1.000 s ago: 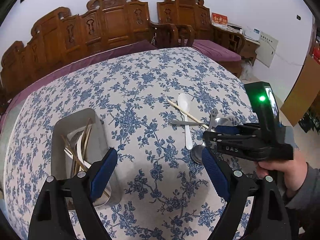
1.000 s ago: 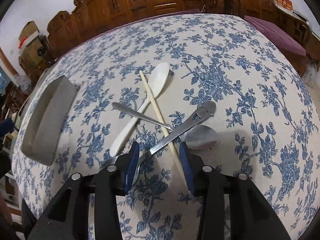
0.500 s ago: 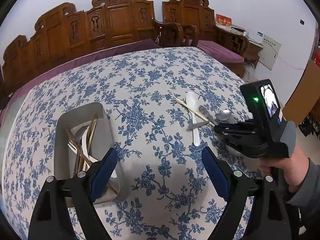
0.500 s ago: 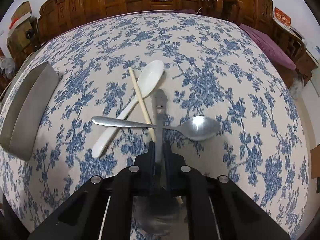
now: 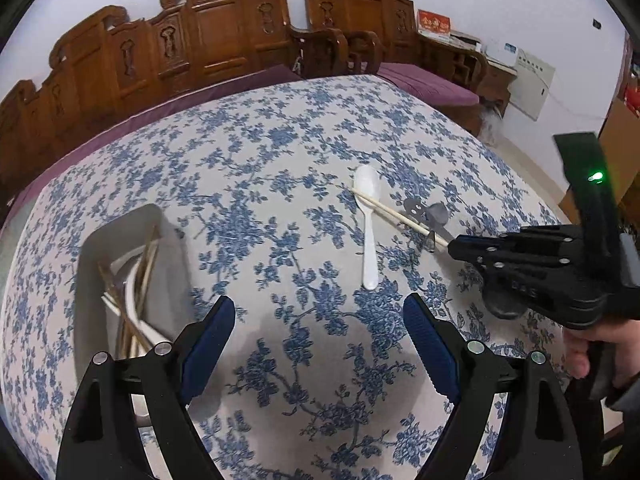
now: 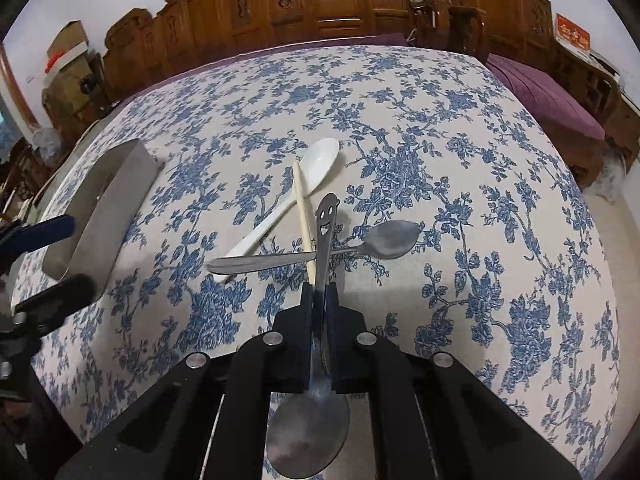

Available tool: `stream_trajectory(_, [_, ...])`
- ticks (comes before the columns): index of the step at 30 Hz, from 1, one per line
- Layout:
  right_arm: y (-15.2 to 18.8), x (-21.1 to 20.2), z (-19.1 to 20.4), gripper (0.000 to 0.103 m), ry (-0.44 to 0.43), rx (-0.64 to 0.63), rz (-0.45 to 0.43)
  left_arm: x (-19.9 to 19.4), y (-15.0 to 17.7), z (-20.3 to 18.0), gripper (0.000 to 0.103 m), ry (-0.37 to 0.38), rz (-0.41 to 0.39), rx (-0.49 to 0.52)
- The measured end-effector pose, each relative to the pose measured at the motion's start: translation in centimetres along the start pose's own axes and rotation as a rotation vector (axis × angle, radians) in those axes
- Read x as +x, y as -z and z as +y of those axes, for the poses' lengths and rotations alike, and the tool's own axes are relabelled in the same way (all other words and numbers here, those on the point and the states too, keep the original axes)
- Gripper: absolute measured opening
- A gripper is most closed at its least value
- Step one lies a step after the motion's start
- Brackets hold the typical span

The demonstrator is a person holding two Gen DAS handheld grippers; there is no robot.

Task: Organize utensils
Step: 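Grasp a metal spoon with the right gripper from the utensil pile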

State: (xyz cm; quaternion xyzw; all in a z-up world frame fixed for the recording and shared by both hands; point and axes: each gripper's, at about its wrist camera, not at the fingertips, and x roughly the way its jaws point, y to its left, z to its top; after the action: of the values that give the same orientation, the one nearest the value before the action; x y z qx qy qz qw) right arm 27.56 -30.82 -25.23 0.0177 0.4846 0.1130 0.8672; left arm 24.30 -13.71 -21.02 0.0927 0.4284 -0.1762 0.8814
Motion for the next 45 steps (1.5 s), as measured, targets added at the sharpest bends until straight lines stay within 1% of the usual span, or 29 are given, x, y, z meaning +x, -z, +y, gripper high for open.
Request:
stream_trajectory(3, [0.4, -0.4, 0.2, 0.007, -0.032, -0.026, 0.016, 0.7, -0.2, -0.5, 0.083, 0.004, 0.009, 0.009])
stream_trajectory(7, [0.4, -1.1, 0.9, 0.007, -0.065, -0.059, -0.008, 1.1, -0.3, -0.7, 0.083, 0.000, 0.011, 0.008])
stream_trajectory(10, [0.2, -0.6, 1.1, 0.007, -0.065, -0.066, -0.006, 1.0, -0.1, -0.2, 0.083, -0.009, 0.013, -0.003])
stream_trajectory(20, [1.2, 1.9, 2.5, 0.007, -0.048, -0.106, 0.071, 0.3, 0.4, 1.6, 0.083, -0.025, 0.008, -0.029])
stream_trajectory(24, [0.8, 2.7, 2.5, 0.009, -0.049, -0.090, 0.091, -0.1, 0.5, 1.9, 0.083, -0.026, 0.003, -0.034])
stream_trajectory(33, [-0.9, 4.1, 1.9, 0.011, -0.082, -0.040, 0.104, -0.5, 0.8, 2.6, 0.083, -0.031, -0.003, -0.037])
stream_trajectory(35, [-1.1, 4.0, 1.9, 0.008, -0.075, -0.042, 0.097, -0.6, 0.8, 2.7, 0.083, -0.032, -0.003, -0.037])
stream_trajectory(40, [-1.2, 2.6, 1.8, 0.008, -0.091, -0.046, 0.051, -0.4, 0.8, 2.6, 0.083, -0.030, -0.002, -0.034])
stream_trajectory(45, [-1.2, 1.3, 1.7, 0.007, -0.082, -0.075, 0.020, 0.1, 0.7, 1.7, 0.083, -0.019, 0.005, -0.024])
